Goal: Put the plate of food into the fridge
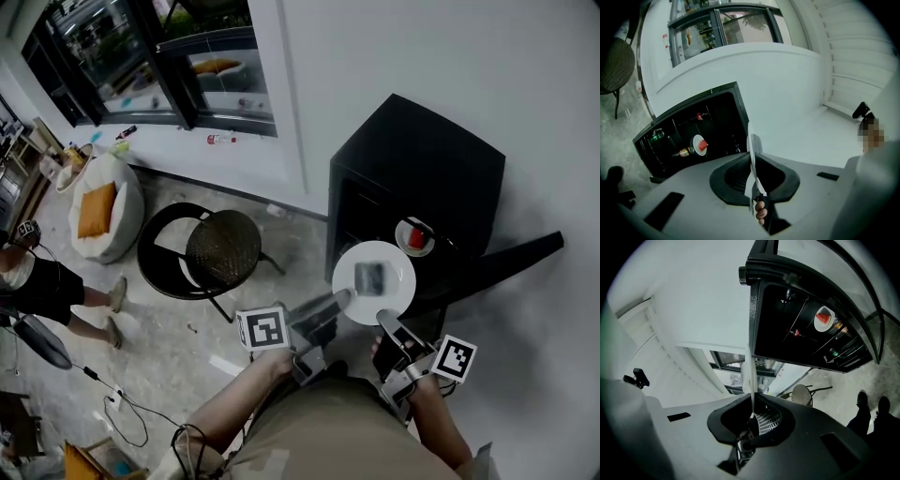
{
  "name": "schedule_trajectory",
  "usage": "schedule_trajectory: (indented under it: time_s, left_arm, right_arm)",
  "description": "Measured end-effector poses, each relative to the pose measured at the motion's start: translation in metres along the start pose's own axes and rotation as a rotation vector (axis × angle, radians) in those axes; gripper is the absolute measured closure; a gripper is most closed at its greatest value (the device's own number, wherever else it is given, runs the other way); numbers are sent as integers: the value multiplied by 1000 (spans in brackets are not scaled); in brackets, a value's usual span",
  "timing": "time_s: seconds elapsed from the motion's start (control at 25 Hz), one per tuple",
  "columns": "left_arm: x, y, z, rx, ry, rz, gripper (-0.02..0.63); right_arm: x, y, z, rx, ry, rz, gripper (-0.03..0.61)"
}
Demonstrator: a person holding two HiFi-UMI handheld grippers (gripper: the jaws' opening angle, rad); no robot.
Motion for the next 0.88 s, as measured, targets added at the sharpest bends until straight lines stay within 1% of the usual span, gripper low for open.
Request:
schedule_trajectory:
  time_s: [0.12, 0.28, 0.36, 0.48, 0.64, 0.88]
  left_arm:
    - [2, -3, 5, -9, -47, 38, 581]
    - [-3, -6, 1, -24, -37, 40, 581]
    - [-4, -1, 1, -27, -29, 57, 581]
    - [4, 4, 1, -34, -29, 113, 584]
    - [21, 1, -5, -57, -25, 200, 592]
    - [31, 4, -7, -66, -17, 266, 594]
  right_arm:
    - [3, -3, -10, 15, -1, -7, 551]
    - [7, -3, -11, 10, 17, -43, 549]
    - [2, 0, -4, 4, 22, -50, 549]
    - [-5, 1, -5, -2, 30, -48, 549]
    - [-9, -8, -15, -10, 62, -13, 549]
    - [-7, -7, -18, -30, 111, 12, 549]
Point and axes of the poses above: the fingertips, and each gripper's own axes: z backward along the fingers, x to its left, y out of its underside, the point moved 9 cm from there along z, backward along the fingers, and after that the axes turned 11 degrees about -z, right-handed, at the moved point
